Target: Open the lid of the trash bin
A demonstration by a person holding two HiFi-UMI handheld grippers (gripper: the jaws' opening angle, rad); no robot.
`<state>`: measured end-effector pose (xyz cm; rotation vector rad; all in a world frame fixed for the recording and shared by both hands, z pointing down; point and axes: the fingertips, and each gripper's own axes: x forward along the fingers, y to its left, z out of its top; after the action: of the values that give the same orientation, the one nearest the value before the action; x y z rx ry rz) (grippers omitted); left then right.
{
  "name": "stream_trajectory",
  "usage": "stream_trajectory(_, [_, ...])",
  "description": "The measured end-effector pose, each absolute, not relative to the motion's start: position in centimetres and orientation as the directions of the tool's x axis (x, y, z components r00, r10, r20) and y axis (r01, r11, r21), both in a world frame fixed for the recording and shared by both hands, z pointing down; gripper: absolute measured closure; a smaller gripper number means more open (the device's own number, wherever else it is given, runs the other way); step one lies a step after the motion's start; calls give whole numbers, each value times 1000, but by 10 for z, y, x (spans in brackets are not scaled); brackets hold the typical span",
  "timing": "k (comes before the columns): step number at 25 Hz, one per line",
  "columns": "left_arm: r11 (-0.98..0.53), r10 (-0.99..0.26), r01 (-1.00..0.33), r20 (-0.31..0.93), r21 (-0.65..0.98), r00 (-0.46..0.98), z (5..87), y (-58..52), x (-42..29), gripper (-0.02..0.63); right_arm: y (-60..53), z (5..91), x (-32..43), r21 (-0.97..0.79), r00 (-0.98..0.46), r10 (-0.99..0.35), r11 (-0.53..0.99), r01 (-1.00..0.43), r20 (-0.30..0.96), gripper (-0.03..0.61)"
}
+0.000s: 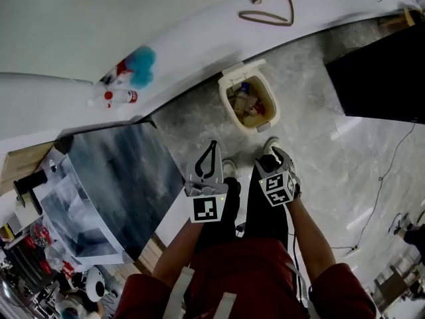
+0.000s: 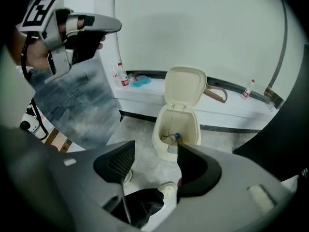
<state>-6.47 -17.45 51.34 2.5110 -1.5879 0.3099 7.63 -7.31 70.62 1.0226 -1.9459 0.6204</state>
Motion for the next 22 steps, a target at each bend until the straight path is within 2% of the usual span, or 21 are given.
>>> stream_trajectory(7, [-420, -891, -907, 176, 29, 419, 458, -165, -76, 609, -103, 601, 69, -27, -348, -630, 460, -887, 695, 313])
stream_trajectory(13, [-428, -893, -903, 129, 47, 430, 408, -145, -92, 609, -102, 512, 66, 7, -329, -754, 404, -915, 569, 313])
stream_trajectory(22, [-441, -897, -897, -9, 5, 441, 320, -151, -112, 609, -115, 381, 66, 87, -275, -909, 315, -945, 313, 314])
